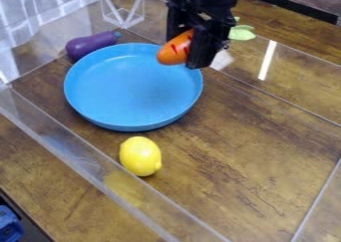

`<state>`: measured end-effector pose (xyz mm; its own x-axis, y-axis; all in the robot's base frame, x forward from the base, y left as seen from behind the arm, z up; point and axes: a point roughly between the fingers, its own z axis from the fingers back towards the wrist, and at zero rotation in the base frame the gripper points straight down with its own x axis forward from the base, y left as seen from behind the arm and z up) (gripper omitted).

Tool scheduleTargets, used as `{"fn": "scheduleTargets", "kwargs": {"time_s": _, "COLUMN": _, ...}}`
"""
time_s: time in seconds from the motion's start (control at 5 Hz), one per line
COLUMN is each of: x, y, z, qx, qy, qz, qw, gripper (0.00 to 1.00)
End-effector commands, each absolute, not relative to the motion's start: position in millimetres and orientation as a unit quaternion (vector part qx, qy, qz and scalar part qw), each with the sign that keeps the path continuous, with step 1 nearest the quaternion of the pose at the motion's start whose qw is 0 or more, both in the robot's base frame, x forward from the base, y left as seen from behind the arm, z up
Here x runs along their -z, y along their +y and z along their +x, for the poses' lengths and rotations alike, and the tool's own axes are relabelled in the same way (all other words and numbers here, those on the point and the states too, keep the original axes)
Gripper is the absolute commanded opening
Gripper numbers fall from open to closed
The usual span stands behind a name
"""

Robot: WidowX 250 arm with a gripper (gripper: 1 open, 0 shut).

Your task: Move the carrot to the left side

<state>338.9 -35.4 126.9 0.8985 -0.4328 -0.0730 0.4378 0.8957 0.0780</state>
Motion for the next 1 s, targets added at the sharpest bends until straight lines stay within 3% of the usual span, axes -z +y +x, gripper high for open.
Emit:
{"fn": "scheduleTargets", "kwargs": {"time_s": 0.0, "x": -163.7, "y": -26, "z": 344, "qx": 0.197, "qy": -0.018, "qz": 0.054, "qw": 0.979, "gripper": 0.0}}
{"fn": "scheduleTargets", "kwargs": {"time_s": 0.2, "x": -161.2, "y": -25, "z": 352, "qx": 0.187, "qy": -0.016, "qz": 0.053, "qw": 0.981, "gripper": 0.0}}
{"fn": "scheduleTargets", "kwargs": {"time_s": 0.4, "x": -153.3, "y": -32, "z": 353, "qx": 0.157, "qy": -0.011, "qz": 0.052, "qw": 0.986, "gripper": 1.0}}
{"fn": "scheduleTargets", "kwargs": {"time_s": 0.6, "x": -152.3, "y": -39, "z": 367, "qx": 0.129, "qy": -0.014, "qz": 0.052, "qw": 0.99, "gripper": 1.0}}
{"fn": "scheduleTargets", "kwargs": {"time_s": 0.8, "x": -155.0, "y": -39, "z": 364, "qx": 0.148, "qy": -0.01, "qz": 0.05, "qw": 0.988, "gripper": 1.0}}
